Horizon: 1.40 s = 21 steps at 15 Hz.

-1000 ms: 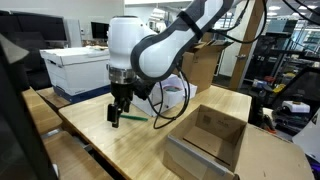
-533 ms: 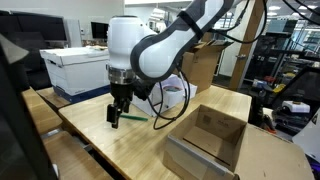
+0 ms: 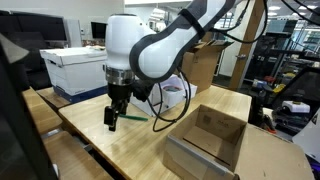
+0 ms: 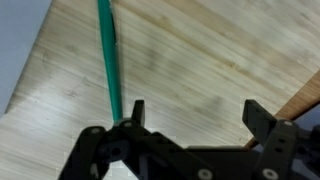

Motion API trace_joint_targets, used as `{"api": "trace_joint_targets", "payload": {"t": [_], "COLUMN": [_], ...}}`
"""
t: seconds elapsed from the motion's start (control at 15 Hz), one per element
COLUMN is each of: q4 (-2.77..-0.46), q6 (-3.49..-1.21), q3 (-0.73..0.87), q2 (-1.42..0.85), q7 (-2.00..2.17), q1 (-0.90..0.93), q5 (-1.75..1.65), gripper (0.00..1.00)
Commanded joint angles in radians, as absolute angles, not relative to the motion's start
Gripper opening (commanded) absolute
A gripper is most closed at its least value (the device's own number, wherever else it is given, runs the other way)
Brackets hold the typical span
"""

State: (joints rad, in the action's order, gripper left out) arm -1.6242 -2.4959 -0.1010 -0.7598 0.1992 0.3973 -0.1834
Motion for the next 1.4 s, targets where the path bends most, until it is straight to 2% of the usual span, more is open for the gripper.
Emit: {"api": "trace_joint_targets", "payload": {"t": [0.0,0.4,0.6,1.33], "q4": [-1.62,-1.62,-1.6,-1.59], "q6": [-2.494,-2.494,-2.493,-2.499], "q3": [-0.096,-0.095,-0.145,-0.085], "q2": [-0.761,-0.761,-0.789,-0.788], "q7": [0.196,0.196,0.137,0.194], "q1": [0.403,0.403,0.355,0.421], "q5": [-0.177,-0.178,-0.123,-0.174], "gripper": [1.0,1.0,1.0,1.0]}}
